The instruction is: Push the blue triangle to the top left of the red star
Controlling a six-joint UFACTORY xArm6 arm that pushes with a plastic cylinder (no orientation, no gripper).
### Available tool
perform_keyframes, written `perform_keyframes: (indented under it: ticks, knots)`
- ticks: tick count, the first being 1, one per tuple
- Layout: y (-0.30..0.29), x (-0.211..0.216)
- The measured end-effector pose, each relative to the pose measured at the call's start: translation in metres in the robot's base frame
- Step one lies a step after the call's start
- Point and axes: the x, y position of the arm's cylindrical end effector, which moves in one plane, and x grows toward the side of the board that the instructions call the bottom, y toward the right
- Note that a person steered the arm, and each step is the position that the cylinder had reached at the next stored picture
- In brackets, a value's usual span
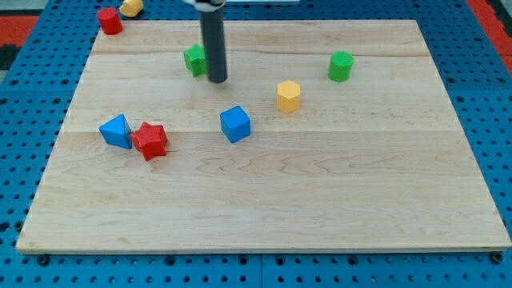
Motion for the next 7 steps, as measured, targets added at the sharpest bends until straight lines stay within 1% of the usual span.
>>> perform_keyframes:
  ticks: [1,3,4,5,6,7]
  knots:
    - [-0.001,0.067]
    - [-0.025,0.124]
    - [-0.031,0.169]
    - [-0.092,0.206]
    - [-0.142,0.175]
    - [-0.159,0.137]
